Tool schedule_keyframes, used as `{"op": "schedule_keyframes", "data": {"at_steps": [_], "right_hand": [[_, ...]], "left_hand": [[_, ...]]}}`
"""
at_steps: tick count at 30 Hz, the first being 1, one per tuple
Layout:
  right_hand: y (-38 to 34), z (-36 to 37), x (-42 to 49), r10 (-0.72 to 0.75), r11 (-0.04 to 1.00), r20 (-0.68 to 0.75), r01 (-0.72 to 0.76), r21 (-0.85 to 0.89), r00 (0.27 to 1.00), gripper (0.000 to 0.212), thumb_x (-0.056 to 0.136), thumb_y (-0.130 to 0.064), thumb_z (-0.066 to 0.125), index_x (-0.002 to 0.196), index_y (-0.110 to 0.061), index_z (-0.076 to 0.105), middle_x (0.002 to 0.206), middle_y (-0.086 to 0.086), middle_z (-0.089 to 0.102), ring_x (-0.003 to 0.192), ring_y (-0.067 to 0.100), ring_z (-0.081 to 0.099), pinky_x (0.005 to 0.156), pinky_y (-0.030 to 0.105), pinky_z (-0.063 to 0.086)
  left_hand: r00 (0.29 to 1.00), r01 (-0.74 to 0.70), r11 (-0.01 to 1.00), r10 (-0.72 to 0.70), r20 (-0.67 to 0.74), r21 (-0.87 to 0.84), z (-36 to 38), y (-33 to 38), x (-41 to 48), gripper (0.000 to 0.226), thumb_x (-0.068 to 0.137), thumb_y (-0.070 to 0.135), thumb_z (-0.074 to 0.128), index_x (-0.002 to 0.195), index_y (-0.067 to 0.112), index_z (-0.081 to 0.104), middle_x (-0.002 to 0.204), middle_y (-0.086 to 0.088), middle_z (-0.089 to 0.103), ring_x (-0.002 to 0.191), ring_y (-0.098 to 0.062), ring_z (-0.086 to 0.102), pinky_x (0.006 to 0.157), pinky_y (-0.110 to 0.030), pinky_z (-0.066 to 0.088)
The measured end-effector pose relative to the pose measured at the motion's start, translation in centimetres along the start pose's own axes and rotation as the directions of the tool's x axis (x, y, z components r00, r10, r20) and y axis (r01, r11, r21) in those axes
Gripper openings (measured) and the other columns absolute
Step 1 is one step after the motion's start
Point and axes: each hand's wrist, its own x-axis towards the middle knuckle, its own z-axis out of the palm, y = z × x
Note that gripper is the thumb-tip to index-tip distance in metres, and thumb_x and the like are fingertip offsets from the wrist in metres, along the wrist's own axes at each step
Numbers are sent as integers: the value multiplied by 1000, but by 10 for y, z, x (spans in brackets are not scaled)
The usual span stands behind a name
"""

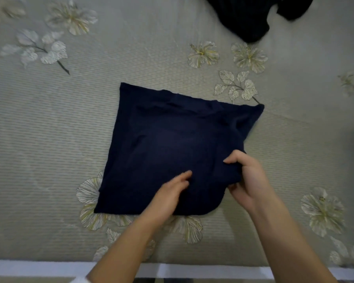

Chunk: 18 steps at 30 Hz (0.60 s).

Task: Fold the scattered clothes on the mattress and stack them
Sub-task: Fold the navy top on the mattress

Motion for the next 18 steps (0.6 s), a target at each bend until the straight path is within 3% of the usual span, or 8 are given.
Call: {"op": "schedule_keyframes", "data": {"at_steps": [1,3,5,7,10,12,15,18], "right_hand": [[3,15,1,-11,1000,52,12,-10,999,43,74,3,45,113,-3,62,100,7,68,89,22,63,67,26,51],[13,46,3,-44,999,144,48,-25,989,48,68,3,48,114,-1,60,103,13,64,95,28,59,79,35,50],[28,76,3,-70,990,228,96,-102,971,44,63,2,51,104,-10,66,100,14,65,95,28,59,89,41,47],[47,102,2,-40,952,313,131,-276,949,45,68,1,53,105,-20,68,93,10,65,89,22,59,82,35,49],[81,128,4,127,825,376,113,-554,918,61,82,-10,59,138,-34,46,86,1,63,69,9,58,58,21,47],[102,133,6,236,702,375,110,-703,896,71,88,-24,62,149,-30,27,85,0,63,64,2,58,58,17,45],[110,125,11,214,563,344,173,-808,914,52,91,-33,61,140,-23,45,91,3,68,70,0,64,66,16,45],[98,112,21,110,555,270,166,-815,957,26,92,-23,58,117,-18,61,85,3,70,65,2,63,59,13,45]], "left_hand": [[999,38,971,-44,-24,-238,-12,6,-5,35,98,26,45,130,27,57,139,15,49,128,0,41,105,-17,30],[996,44,859,-77,-44,-511,-40,4,-12,37,96,36,42,128,27,59,133,9,57,124,-5,47,105,-26,32],[993,33,748,-99,-63,-663,-68,-1,-20,44,96,42,35,130,24,56,132,2,59,125,-13,50,103,-31,34],[985,9,667,-135,-110,-745,-92,-7,-28,48,97,44,31,129,21,56,128,-2,62,121,-18,54,98,-33,39],[972,-8,610,-181,-150,-792,-116,-14,-41,51,98,47,29,127,17,58,119,-7,67,111,-21,59,86,-35,43],[974,-5,610,-175,-141,-792,-125,-19,-47,51,98,46,29,124,14,59,115,-11,68,104,-27,64,84,-37,45],[975,-15,690,-150,-163,-724,-125,-19,-49,39,97,37,39,120,15,62,114,-9,69,105,-25,66,86,-37,49],[925,-38,872,-155,-348,-488,-119,-22,-43,23,88,19,62,111,17,64,104,-5,72,95,-19,69,81,-29,53]]}}
